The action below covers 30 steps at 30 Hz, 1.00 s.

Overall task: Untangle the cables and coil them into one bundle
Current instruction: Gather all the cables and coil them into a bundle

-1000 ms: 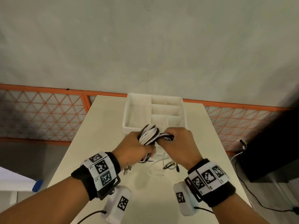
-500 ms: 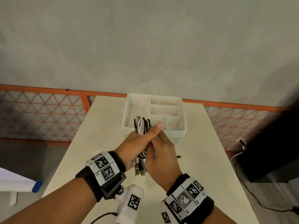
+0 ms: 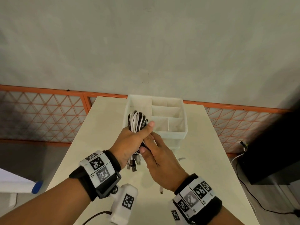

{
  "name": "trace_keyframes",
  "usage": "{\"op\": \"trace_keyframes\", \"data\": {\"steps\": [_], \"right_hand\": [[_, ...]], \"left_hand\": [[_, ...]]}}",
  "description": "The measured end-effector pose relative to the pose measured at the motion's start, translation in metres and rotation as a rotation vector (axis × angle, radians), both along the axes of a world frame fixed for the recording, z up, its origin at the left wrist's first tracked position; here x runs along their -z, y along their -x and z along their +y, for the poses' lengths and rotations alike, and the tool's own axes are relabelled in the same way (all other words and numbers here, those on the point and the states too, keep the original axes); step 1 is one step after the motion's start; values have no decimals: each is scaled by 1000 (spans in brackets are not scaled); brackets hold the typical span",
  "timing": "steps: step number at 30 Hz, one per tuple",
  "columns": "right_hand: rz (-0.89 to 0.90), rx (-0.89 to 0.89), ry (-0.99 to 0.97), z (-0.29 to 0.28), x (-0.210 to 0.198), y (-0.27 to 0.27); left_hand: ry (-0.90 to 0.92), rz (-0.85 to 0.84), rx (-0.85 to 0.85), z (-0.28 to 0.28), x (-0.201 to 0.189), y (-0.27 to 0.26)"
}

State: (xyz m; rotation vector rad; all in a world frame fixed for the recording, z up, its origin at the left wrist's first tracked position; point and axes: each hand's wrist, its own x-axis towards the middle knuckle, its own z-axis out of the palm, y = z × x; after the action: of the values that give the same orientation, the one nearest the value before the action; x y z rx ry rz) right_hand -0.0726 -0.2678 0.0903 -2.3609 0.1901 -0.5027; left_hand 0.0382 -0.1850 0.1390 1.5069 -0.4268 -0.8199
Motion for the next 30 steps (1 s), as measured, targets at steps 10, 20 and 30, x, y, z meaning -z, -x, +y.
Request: {"op": "trace_keyframes", "data": {"steps": [10, 20, 30], "right_hand": [[17, 57, -350, -19, 6, 11], [546, -61, -253, -52, -3, 17], [403, 34, -131, -50, -36, 2]], "left_hand": [[116, 94, -101, 8, -5, -18], [-66, -258, 418, 20, -7, -18], [-222, -271, 443, 6, 11, 10]]}}
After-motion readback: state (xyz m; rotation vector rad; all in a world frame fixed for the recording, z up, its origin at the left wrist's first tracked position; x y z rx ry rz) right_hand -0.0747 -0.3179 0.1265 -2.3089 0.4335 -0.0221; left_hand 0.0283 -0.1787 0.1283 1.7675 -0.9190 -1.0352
